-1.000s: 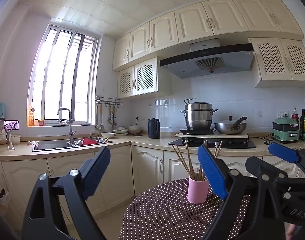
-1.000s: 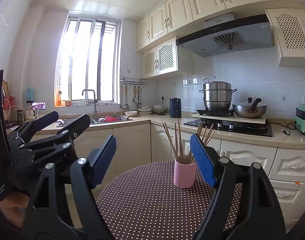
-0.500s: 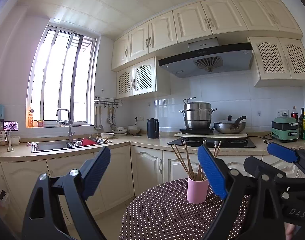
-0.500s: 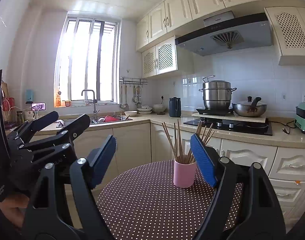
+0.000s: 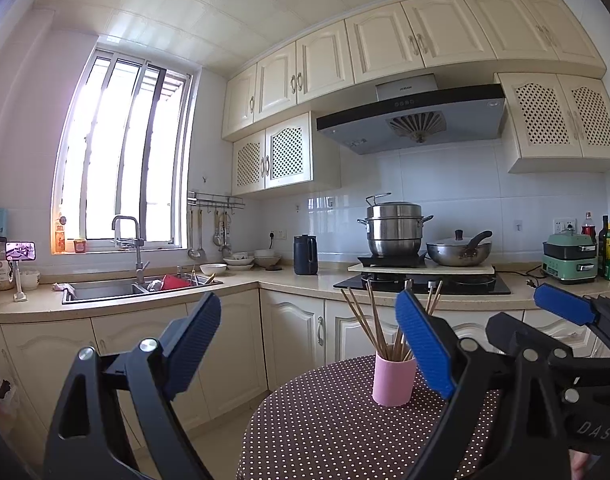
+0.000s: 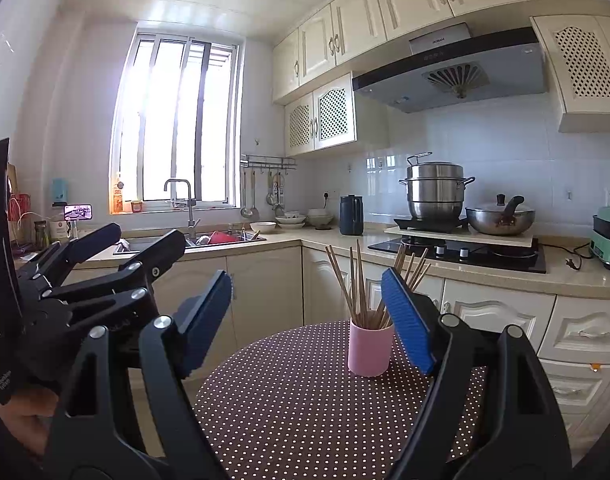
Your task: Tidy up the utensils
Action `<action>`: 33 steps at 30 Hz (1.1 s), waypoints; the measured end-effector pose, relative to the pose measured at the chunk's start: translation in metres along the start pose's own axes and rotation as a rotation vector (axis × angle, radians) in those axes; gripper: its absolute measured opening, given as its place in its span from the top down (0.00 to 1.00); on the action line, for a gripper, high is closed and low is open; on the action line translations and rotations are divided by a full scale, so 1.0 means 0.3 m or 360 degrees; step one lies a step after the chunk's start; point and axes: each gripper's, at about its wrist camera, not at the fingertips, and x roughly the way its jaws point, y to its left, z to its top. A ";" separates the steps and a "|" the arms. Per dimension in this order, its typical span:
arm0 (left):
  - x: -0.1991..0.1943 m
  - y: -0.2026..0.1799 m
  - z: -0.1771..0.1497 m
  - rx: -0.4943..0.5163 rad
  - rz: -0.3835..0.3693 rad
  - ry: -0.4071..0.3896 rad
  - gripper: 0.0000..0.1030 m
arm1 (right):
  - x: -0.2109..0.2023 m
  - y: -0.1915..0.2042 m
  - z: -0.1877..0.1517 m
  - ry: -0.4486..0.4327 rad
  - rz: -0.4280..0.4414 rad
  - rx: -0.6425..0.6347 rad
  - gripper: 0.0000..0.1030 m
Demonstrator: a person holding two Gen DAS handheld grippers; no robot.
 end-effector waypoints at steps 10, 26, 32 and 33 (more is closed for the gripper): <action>0.007 0.000 -0.004 0.0000 -0.0003 0.0009 0.15 | 0.004 0.003 -0.004 0.0007 0.0003 0.0002 0.25; 0.016 -0.013 -0.016 0.0004 -0.0004 0.0018 0.15 | 0.008 -0.003 -0.018 0.0007 -0.0005 0.0015 0.24; 0.021 -0.016 -0.023 0.0004 -0.0005 0.0026 0.15 | 0.009 -0.004 -0.027 0.0015 -0.0006 0.0022 0.23; 0.020 -0.015 -0.022 0.0007 -0.0007 0.0027 0.15 | 0.010 -0.005 -0.028 0.0016 -0.0008 0.0022 0.23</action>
